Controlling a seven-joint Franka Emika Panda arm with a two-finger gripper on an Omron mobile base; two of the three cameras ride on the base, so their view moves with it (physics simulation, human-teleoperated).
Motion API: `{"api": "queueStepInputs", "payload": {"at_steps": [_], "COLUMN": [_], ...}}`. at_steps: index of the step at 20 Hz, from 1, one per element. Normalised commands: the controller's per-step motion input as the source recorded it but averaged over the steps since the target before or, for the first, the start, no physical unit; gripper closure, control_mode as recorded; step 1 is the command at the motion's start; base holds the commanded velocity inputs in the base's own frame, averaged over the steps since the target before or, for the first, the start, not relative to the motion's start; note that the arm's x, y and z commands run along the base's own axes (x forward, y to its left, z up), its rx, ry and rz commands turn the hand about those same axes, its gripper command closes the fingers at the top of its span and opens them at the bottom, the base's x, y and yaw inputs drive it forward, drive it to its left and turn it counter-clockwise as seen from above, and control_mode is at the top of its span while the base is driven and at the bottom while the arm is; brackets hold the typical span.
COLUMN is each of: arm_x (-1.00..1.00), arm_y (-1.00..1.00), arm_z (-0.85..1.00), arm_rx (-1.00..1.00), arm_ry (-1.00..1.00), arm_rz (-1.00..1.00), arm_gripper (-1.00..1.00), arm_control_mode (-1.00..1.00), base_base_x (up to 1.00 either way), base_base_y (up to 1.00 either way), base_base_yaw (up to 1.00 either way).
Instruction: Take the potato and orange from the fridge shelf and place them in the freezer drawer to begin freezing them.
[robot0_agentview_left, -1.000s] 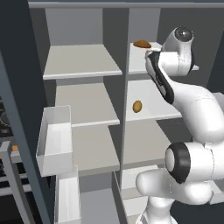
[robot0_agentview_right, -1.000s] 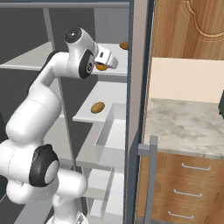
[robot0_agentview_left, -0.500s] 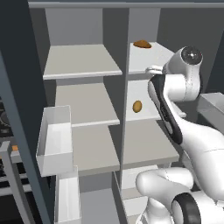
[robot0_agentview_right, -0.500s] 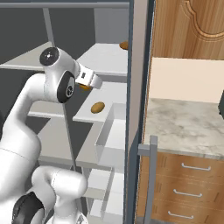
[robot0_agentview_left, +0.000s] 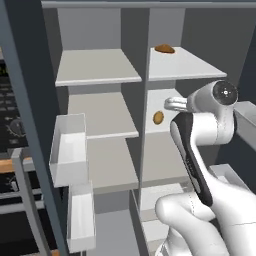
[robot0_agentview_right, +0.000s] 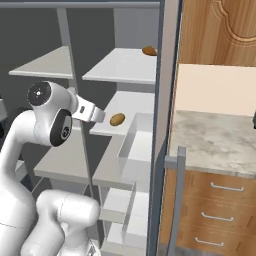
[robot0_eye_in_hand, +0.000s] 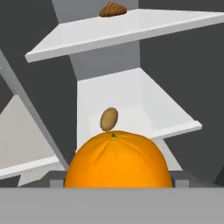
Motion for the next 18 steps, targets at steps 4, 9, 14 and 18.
{"api": "queueStepInputs", "payload": {"at_steps": [4, 9, 14, 18], "arm_x": [0.00, 0.00, 0.00, 0.00], "arm_y": [0.00, 0.00, 0.00, 0.00], "arm_z": [0.00, 0.00, 0.00, 0.00], "arm_rx": [0.00, 0.00, 0.00, 0.00], "arm_ry": [0.00, 0.00, 0.00, 0.00], "arm_rz": [0.00, 0.00, 0.00, 0.00], "arm_gripper": [1.00, 1.00, 1.00, 1.00], "arm_control_mode": [1.00, 1.00, 1.00, 1.00], "base_base_x": [-0.75, -0.75, -0.82, -0.41], "base_base_y": [0.43, -0.56, 0.32, 0.64], "base_base_yaw": [0.15, 0.18, 0.16, 0.17]}}
